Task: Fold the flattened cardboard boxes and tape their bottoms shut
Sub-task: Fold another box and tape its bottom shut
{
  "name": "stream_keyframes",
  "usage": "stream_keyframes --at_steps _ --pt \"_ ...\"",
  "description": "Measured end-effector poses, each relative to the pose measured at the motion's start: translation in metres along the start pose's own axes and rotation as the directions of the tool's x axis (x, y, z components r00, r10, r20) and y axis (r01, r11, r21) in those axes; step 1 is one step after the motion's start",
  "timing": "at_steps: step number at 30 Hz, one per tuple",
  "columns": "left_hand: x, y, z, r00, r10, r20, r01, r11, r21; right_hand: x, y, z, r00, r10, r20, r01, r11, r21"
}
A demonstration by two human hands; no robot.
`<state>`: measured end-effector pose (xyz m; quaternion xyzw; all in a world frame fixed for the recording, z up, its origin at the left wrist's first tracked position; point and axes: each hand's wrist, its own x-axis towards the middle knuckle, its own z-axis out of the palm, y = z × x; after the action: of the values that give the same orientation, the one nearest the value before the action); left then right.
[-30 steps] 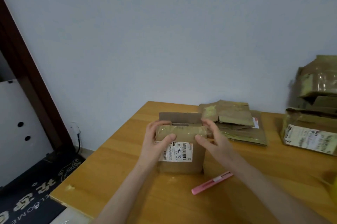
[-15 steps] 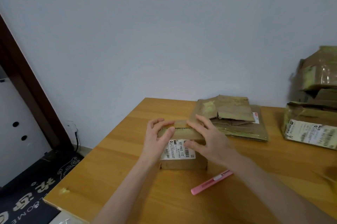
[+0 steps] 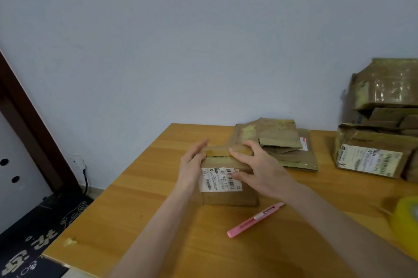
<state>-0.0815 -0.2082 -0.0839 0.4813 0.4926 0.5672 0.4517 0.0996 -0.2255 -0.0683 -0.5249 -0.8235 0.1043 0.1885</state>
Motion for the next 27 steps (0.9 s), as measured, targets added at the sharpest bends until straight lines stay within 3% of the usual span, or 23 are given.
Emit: stream_keyframes --at_steps 2,4,5,6,8,10,12,15,23,27 --pt "-0.001 0.002 0.013 0.997 -0.046 0.061 0.044 0.999 0.028 -0.007 0.007 -0.006 1.000 0.022 -0.001 -0.022 0.999 -0.034" --pt "0.003 0.000 0.019 0.996 0.007 0.094 -0.030 0.969 0.245 -0.012 0.011 -0.008 0.999 0.050 0.007 -0.050 0.996 -0.075" --pt "0.006 0.000 0.017 0.988 0.102 0.114 -0.144 0.874 0.463 -0.013 0.012 -0.008 0.999 0.052 0.009 -0.051 0.991 -0.124" --pt "0.007 0.000 0.014 0.962 0.226 0.152 -0.269 0.708 0.652 -0.012 0.012 -0.006 0.999 0.043 0.008 -0.041 0.981 -0.191" --pt "0.005 0.004 0.009 0.864 0.404 0.302 -0.462 0.394 0.794 -0.012 0.011 -0.003 1.000 -0.008 -0.017 0.002 0.953 -0.302" --pt "-0.002 0.006 0.006 0.822 0.321 0.471 -0.540 0.177 0.823 -0.011 0.012 0.000 0.997 -0.062 -0.050 0.042 0.942 -0.333" --pt "-0.006 0.000 0.007 0.818 0.183 0.545 -0.555 0.002 0.832 -0.009 0.013 0.002 0.995 -0.086 -0.059 0.063 0.948 -0.313" --pt "0.002 -0.002 0.007 0.820 0.148 0.553 -0.551 -0.061 0.833 -0.004 0.013 0.002 0.996 -0.084 -0.027 0.072 0.949 -0.308" --pt "0.003 -0.002 0.005 0.836 0.038 0.547 -0.545 -0.047 0.837 0.001 0.012 0.011 0.996 -0.084 -0.039 0.067 0.943 -0.326" --pt "0.003 0.002 0.013 0.826 0.078 0.559 -0.553 -0.082 0.829 0.002 0.017 0.008 0.997 -0.059 -0.046 0.043 0.956 -0.291"
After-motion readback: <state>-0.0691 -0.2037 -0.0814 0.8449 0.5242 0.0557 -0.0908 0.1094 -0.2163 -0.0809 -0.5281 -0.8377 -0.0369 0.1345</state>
